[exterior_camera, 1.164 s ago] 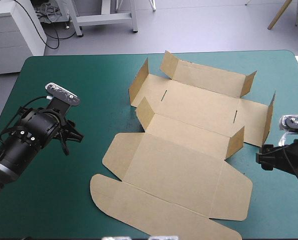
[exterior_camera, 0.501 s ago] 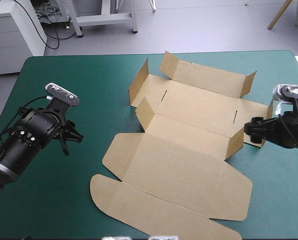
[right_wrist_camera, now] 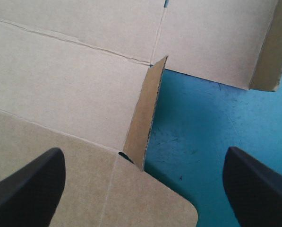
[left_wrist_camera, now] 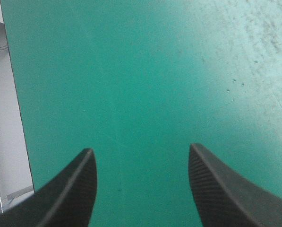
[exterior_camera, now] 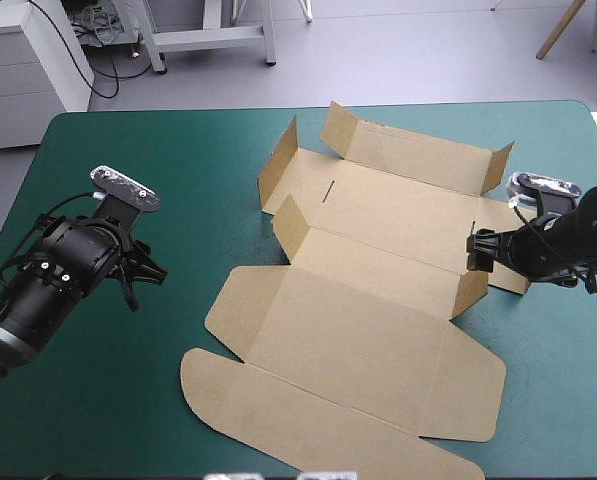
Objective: Fold the box
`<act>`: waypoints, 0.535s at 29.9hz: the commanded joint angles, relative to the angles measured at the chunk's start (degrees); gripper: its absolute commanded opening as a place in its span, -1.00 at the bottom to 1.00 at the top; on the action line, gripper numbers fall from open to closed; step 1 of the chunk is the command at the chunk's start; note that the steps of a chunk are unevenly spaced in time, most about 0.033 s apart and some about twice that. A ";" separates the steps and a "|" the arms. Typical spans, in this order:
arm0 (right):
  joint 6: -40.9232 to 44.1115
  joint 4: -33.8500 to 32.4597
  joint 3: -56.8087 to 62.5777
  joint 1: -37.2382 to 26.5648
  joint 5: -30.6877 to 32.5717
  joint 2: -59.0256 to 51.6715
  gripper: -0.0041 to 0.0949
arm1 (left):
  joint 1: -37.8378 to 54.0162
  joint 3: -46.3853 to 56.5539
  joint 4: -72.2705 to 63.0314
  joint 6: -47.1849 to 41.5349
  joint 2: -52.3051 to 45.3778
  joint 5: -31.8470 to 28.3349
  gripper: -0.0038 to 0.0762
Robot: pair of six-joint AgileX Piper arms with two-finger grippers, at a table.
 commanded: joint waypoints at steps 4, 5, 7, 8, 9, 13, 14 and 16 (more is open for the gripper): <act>0.00 0.93 -0.74 0.01 -3.87 5.73 0.74 | 0.05 -1.84 1.59 -0.73 -1.46 -1.67 0.14; 0.00 0.93 -0.74 0.01 -4.25 6.52 0.74 | 0.05 -1.84 1.59 -0.73 -1.46 -1.67 0.14; 0.00 1.18 -0.74 0.01 -4.26 8.33 0.73 | 0.05 -1.84 1.45 -0.73 -1.46 -1.67 0.14; 0.00 1.44 -0.74 0.01 -4.26 9.03 0.71 | 0.05 -1.84 1.45 -0.98 -1.46 -1.67 0.14; 0.00 1.67 -0.74 0.01 -4.26 9.90 0.67 | 0.05 -1.84 1.45 -1.10 -1.46 -1.67 0.14; -1.04 2.69 -0.74 0.01 -4.26 12.89 0.45 | 0.05 -1.84 1.45 -1.19 -1.46 -1.67 0.14; -1.50 3.16 -0.74 0.01 -4.26 13.36 0.39 | 0.05 -1.84 1.45 -1.19 -1.46 -1.67 0.13; -1.94 3.93 -0.74 0.01 -4.26 14.17 0.24 | 0.05 -1.84 1.45 -1.19 -1.46 -1.57 0.14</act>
